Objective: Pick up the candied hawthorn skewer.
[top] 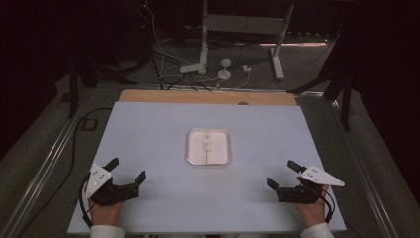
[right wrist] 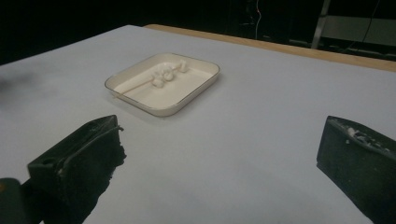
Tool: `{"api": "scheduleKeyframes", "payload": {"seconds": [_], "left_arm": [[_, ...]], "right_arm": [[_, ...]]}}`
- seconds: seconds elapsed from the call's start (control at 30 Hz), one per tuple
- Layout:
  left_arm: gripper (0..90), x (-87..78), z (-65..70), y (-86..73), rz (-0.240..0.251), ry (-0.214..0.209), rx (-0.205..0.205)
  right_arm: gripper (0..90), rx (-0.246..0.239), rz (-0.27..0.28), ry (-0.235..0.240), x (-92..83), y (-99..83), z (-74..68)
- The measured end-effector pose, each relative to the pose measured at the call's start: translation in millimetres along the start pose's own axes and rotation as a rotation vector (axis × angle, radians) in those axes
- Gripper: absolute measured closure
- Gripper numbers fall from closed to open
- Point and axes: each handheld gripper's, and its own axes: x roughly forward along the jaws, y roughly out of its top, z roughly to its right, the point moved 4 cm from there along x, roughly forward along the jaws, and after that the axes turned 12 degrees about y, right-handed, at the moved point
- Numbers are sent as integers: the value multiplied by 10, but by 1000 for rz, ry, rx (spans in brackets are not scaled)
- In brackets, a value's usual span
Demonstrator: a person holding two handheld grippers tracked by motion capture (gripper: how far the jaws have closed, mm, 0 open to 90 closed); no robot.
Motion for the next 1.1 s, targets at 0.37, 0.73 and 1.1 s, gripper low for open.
{"api": "scheduleKeyframes", "payload": {"seconds": [0.37,0.73,1.1], "left_arm": [[4,-6,-26,45,-1,21,-30],[4,69,81,234,-17,11,-30],[4,303,301,425,-23,-35,-18]], "right_arm": [[0,-3,11,-11,13,6,-34],[0,-6,19,-44,59,65,-4],[0,32,52,-48,40,76,17]]}}
